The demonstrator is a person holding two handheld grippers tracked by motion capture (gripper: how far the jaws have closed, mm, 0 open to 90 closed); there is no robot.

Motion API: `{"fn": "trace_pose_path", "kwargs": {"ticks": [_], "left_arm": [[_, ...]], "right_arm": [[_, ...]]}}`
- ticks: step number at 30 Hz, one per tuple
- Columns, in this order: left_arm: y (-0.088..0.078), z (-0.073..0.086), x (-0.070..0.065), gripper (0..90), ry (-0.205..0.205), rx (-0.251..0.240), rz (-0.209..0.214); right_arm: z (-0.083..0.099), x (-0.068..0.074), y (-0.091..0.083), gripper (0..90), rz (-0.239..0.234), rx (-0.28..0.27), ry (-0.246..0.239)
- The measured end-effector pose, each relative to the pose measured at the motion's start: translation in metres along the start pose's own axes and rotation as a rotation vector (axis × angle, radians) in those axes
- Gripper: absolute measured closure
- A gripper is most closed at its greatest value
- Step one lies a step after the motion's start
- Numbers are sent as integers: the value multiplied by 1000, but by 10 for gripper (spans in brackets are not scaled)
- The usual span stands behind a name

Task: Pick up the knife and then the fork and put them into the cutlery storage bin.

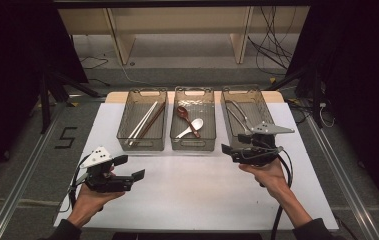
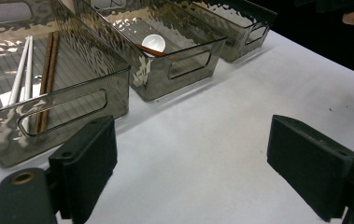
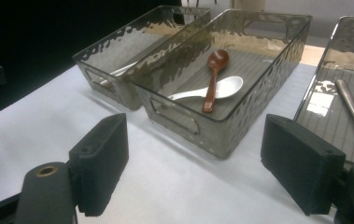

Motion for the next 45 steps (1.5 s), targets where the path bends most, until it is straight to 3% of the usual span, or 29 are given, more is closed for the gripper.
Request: {"fn": "trace_pose_path", "kwargs": {"ticks": [15, 25, 45], "left_arm": [[0, 0, -2, 154, -8, -4, 21], [-1, 0, -3, 154, -15, -8, 30], [0, 1, -4, 154, -9, 2, 35]], "right_arm": [[40, 15, -18, 239, -6, -18, -7], [53, 18, -28, 212, 0, -35, -6], [72, 18, -29, 173, 39, 5, -24]]}}
Point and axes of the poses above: each handheld gripper's, and its own axes: y roughly forward along the jaws, z roughly out of its underside, x roughly to its left, the point moved 6 cm from there along y, roughly forward along the jaws, and after that the axes turned 4 degrees about x, right-handed, at the moved point
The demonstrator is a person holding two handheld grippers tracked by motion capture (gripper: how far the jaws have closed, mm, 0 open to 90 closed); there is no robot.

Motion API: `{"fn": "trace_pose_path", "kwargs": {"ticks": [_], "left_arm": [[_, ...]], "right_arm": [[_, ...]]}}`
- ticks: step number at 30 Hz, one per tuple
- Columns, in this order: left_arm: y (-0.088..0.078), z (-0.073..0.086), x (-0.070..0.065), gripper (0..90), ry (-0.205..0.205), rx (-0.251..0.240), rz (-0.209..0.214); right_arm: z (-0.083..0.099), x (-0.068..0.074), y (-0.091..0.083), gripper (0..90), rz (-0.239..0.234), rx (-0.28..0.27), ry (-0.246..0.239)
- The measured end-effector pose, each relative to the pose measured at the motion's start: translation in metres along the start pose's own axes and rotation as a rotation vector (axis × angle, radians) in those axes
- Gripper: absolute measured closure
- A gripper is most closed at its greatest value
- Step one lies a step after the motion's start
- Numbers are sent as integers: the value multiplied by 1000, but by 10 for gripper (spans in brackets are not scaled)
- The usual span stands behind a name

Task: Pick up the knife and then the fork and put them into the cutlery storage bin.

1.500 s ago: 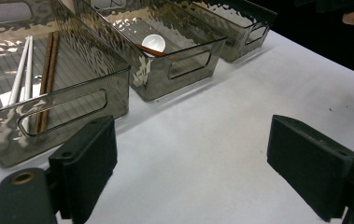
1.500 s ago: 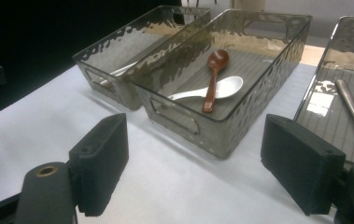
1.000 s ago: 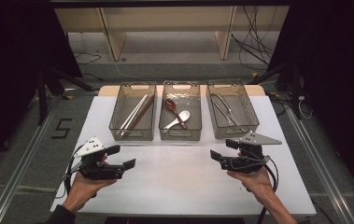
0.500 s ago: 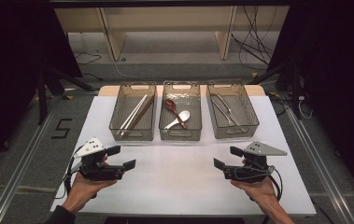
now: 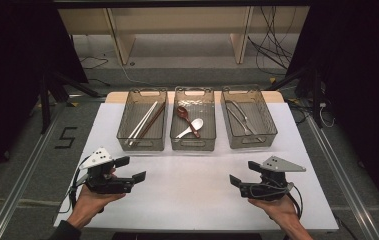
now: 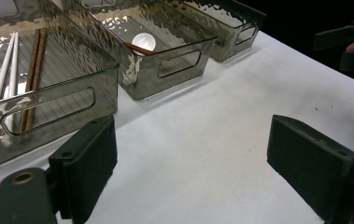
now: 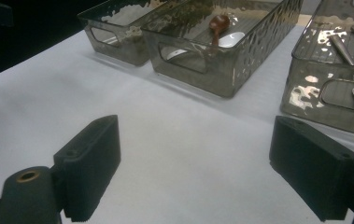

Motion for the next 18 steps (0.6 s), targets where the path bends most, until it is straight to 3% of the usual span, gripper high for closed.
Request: {"fn": "trace_pose_path", "kwargs": {"ticks": [18], "left_arm": [[0, 0, 0, 154, 2, 1, 1]], "right_arm": [[-3, -2, -2, 174, 16, -15, -3]]}}
Point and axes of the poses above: each handheld gripper's, and its own axes: y roughly forward along the jaws, z roughly out of its underside, x roughly to its left, the point moved 6 cm from there along y, roughly forward along the jaws, and after that the axes turned 4 degrees about x, right-handed, at the moved point
